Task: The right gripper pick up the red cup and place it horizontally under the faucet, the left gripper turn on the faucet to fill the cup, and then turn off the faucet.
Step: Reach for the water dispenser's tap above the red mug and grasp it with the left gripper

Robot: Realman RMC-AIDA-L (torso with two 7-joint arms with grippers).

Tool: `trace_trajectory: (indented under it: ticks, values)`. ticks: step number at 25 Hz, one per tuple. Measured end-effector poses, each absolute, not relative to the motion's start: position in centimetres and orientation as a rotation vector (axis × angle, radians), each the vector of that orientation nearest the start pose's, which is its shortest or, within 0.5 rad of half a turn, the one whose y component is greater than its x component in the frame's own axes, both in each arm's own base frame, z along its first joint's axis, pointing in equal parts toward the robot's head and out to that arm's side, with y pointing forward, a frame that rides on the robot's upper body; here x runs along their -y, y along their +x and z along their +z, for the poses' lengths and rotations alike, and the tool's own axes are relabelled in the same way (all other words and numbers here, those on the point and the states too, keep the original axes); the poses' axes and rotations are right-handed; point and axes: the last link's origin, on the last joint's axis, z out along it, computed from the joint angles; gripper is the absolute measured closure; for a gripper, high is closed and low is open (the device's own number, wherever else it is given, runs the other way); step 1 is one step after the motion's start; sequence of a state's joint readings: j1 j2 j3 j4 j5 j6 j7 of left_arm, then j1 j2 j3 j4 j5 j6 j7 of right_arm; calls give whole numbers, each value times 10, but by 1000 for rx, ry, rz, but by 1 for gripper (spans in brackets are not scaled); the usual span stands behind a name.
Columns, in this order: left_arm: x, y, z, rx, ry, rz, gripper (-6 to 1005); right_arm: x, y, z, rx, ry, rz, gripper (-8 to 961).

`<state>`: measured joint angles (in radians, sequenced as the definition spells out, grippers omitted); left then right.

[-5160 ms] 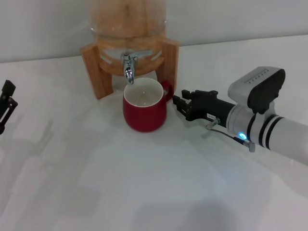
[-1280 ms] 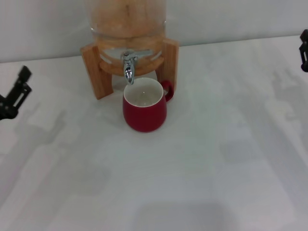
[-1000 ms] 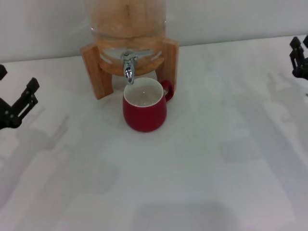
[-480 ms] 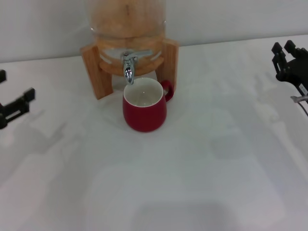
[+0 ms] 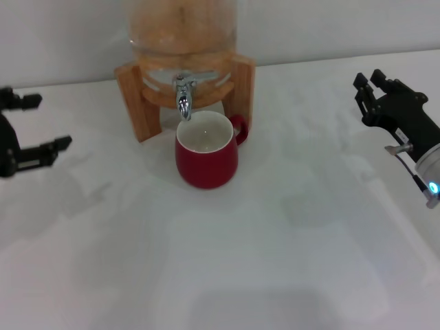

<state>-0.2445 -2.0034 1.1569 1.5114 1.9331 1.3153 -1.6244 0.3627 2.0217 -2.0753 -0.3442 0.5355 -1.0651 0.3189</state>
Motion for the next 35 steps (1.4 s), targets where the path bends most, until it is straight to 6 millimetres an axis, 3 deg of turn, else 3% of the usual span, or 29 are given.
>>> trace_trajectory:
  ticks: [9,21,35]
  values:
    - [-356,-178,105,-129,-2537,-185,259,-336,309,-15,-640,-1682,856,662]
    - [-376,-163,87,-210,-2608,-222,258,-335,299,-25,-641,-1721,877,663]
    - [-405,-142,85,-295,-2647,-282,258,-337,290,-33,-631,-1764,876,663]
